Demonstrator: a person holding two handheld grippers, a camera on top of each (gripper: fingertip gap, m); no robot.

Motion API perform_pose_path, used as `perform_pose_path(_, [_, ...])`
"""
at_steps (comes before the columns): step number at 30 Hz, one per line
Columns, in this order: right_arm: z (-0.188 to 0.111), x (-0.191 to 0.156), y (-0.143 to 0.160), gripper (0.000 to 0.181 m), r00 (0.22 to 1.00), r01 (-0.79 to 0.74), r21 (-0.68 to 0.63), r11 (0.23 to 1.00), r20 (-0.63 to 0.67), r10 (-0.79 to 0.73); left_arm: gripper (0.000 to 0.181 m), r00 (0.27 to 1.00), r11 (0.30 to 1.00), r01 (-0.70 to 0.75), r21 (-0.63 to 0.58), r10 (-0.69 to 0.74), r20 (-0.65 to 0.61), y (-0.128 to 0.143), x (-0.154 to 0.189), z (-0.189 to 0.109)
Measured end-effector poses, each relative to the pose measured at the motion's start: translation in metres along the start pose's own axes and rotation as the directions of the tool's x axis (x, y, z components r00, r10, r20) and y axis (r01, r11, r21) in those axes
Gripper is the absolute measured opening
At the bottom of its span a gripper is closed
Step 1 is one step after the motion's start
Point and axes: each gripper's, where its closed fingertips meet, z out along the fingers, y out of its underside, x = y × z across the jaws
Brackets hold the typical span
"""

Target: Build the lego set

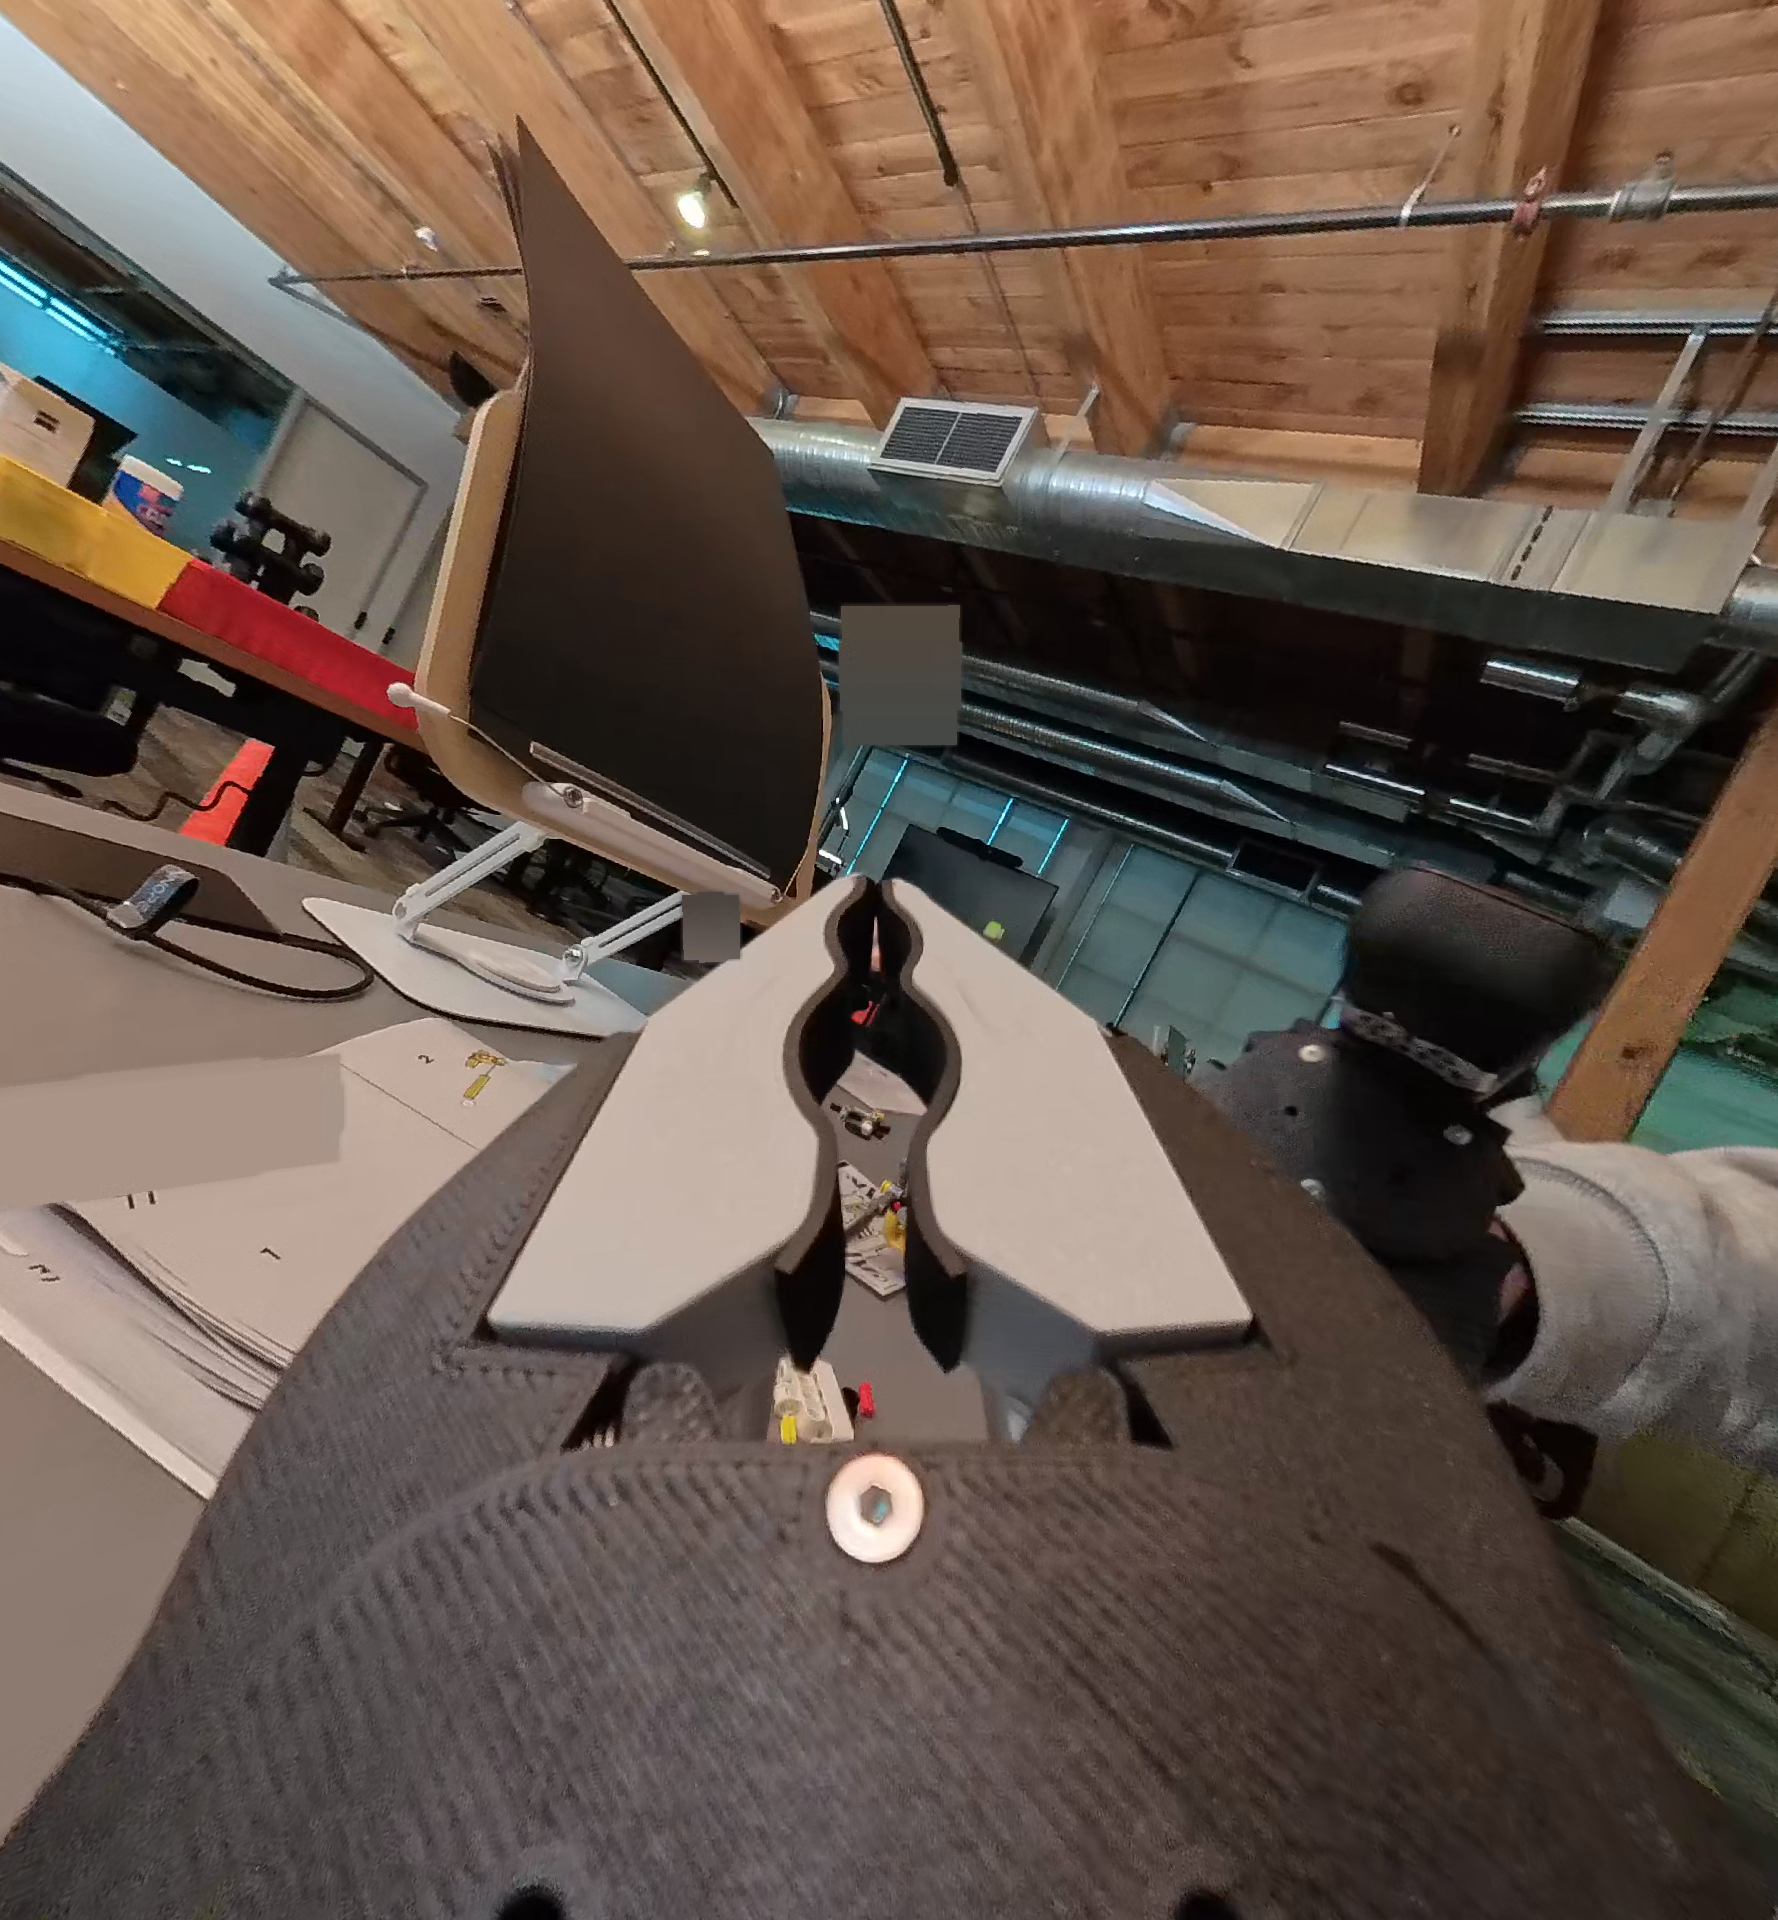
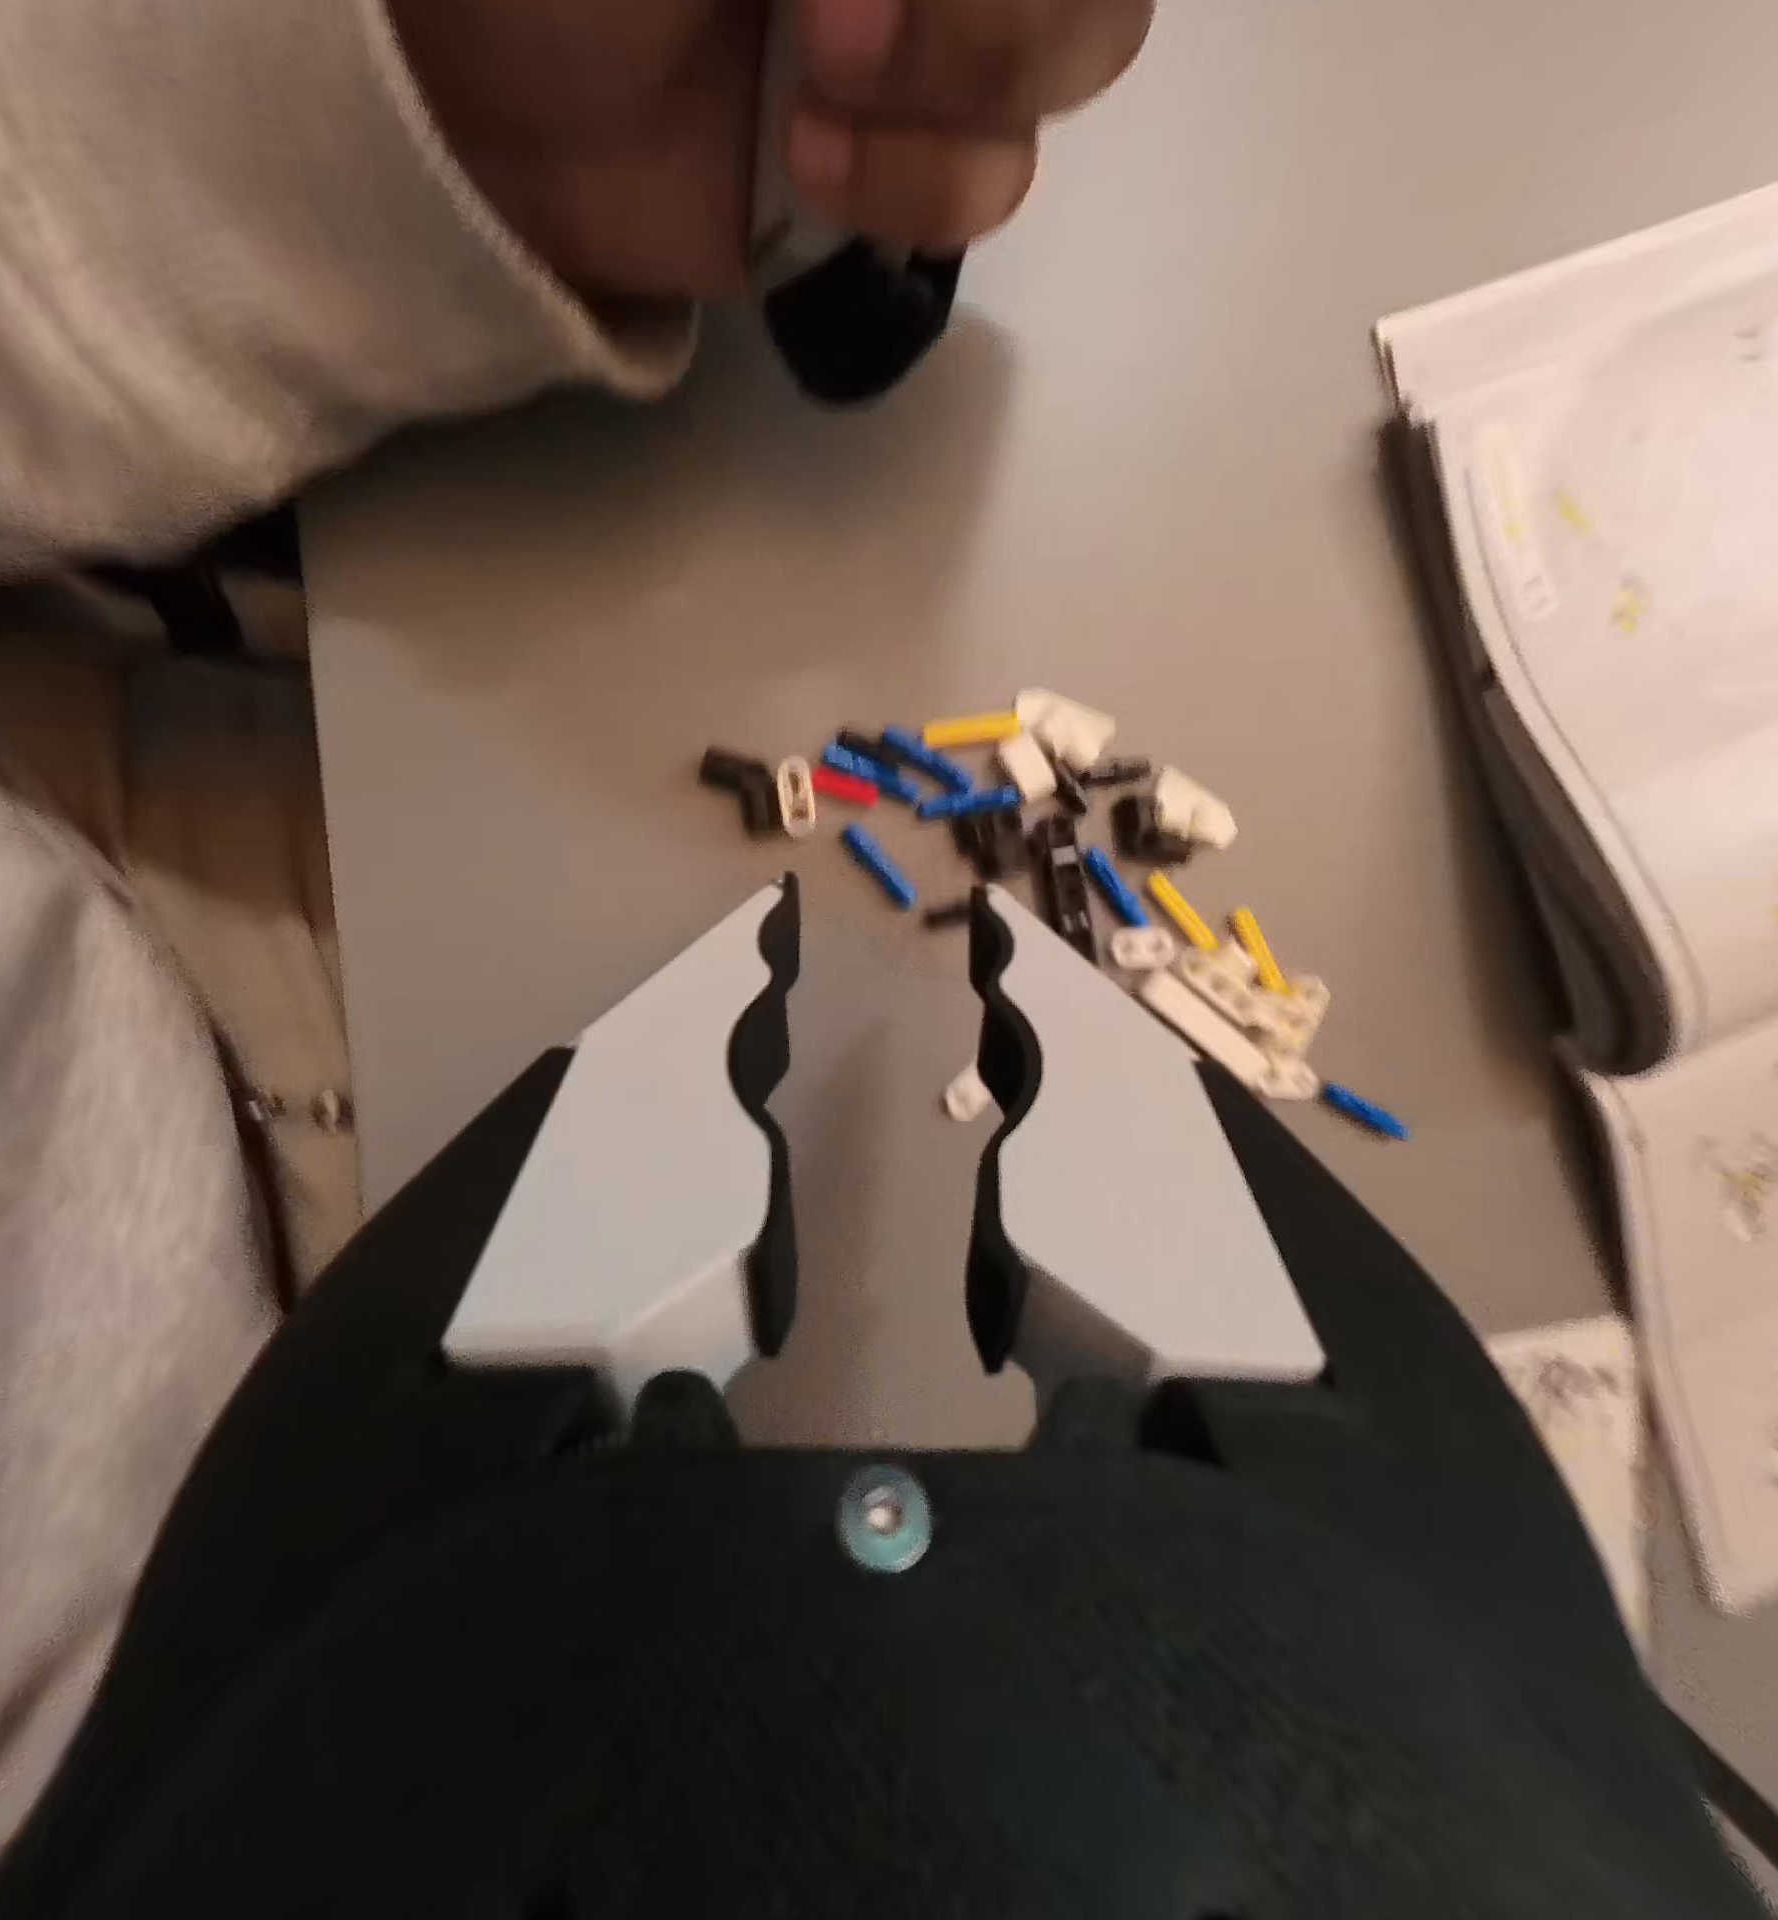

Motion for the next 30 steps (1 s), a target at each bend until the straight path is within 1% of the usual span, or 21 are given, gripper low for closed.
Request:
perform_pose_path(2, [0.019,-0.001,-0.011,0.030,0.995,-0.092,0.020,0.996,0.046,0.091,0.000,1.000,1.000,-0.007,-0.012,0.007,0.004,0.002,0.000,0.001])
perform_pose_path(3, [0.027,0.000,-0.012,0.031,0.992,-0.111,0.013,0.994,0.059,0.110,0.000,1.000,1.000,-0.008,-0.010,0.008,0.005,0.002,0.000,0.001])
perform_pose_path(6, [0.042,0.010,-0.011,0.021,0.992,-0.123,0.019,0.992,0.031,0.122,0.000,1.000,1.000,0.015,-0.007,-0.015,-0.006,0.002,-0.001,0.002])
perform_pose_path(8, [0.043,0.014,-0.013,0.016,0.985,-0.172,0.031,0.985,0.040,0.171,0.000,0.999,0.999,0.043,-0.005,-0.043,-0.023,0.002,-0.001,0.003])
perform_pose_path(12, [0.045,0.018,-0.012,0.026,0.969,-0.238,0.001,0.971,0.063,0.238,0.000,0.998,0.998,0.057,0.007,-0.057,-0.019,0.000,-0.002,0.003])
perform_pose_path(17, [0.050,0.016,-0.017,0.034,0.956,-0.271,-0.029,0.962,0.106,0.272,0.000,0.998,0.998,0.065,0.009,-0.065,-0.014,0.000,-0.003,0.002])
perform_pose_path(20, [0.052,0.014,-0.023,0.034,0.940,-0.307,-0.024,0.951,0.147,0.307,0.000,0.998,0.998,0.064,0.004,-0.064,-0.011,0.000,-0.004,0.001])
perform_pose_path(21, [0.052,0.014,-0.025,0.033,0.940,-0.308,-0.019,0.951,0.152,0.307,0.000,0.998,0.998,0.064,0.004,-0.064,-0.011,0.000,-0.004,0.001])
perform_pose_path(23, [0.054,0.016,-0.024,0.022,0.946,-0.294,-0.020,0.955,0.134,0.294,0.000,0.998,0.998,0.065,0.007,-0.065,-0.010,0.000,-0.003,0.000])
perform_pose_path(25, [0.056,0.016,-0.023,0.003,0.954,-0.274,-0.027,0.961,0.117,0.275,0.000,0.998,0.998,0.065,0.007,-0.065,-0.011,-0.001,-0.003,-0.001])
perform_pose_path(30, [0.053,0.015,-0.024,0.002,0.967,-0.236,-0.008,0.972,0.098,0.236,0.000,0.998,0.998,0.065,0.005,-0.065,-0.012,-0.001,-0.002,-0.001])
